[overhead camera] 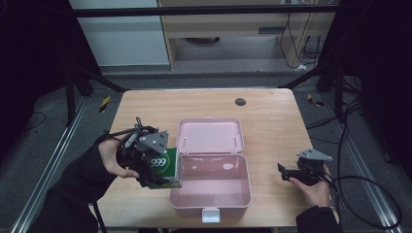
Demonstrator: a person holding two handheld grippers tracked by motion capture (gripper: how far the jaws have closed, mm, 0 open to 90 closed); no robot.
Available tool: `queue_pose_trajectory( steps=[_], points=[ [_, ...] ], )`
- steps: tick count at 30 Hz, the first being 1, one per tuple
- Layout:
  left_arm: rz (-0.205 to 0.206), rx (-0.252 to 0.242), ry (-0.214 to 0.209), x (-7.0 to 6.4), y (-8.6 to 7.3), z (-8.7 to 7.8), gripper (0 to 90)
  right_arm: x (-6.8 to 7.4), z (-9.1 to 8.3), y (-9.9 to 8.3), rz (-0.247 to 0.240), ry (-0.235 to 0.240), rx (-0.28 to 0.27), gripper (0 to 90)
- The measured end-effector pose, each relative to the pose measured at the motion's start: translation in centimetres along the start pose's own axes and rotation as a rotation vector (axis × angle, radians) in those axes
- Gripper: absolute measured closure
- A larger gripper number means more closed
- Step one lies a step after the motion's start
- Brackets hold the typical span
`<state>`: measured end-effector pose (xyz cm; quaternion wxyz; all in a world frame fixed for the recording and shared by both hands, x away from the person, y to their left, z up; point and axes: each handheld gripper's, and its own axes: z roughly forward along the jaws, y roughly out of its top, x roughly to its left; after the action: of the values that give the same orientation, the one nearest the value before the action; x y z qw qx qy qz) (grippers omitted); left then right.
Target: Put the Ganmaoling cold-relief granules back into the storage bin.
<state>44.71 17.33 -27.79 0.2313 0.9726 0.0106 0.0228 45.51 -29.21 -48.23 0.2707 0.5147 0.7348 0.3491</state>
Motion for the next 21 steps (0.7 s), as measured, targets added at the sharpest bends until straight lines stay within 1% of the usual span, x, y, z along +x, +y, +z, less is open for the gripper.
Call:
queue_pose_trajectory(
  steps=[2,8,10,11,13,15,21],
  points=[
    [-0.001,0.001,-0.002,0.0,0.2,0.1,14.7,0.0,0.0,0.0,0.000,0.000,0.000,2.6],
    [0.030,0.010,-0.008,0.0,1.4,0.3,14.7,0.0,0.0,0.0,0.007,0.003,0.002,2.5],
    [0.030,0.004,-0.010,0.0,1.7,0.5,14.7,0.0,0.1,-0.1,0.003,0.001,0.003,2.6],
    [0.038,0.012,-0.012,0.1,2.1,0.6,14.7,0.0,0.1,0.0,0.005,0.001,0.002,2.6],
    [0.036,0.012,-0.015,0.1,2.3,0.8,14.7,0.0,0.0,0.0,0.007,0.003,0.002,2.5],
    [0.044,0.020,-0.014,0.2,2.7,1.2,14.7,0.0,0.1,-0.1,0.003,0.001,0.003,2.5],
    [0.051,0.013,-0.020,0.4,3.4,1.8,14.6,0.0,0.1,-0.1,0.009,0.003,0.004,2.5]
  ],
)
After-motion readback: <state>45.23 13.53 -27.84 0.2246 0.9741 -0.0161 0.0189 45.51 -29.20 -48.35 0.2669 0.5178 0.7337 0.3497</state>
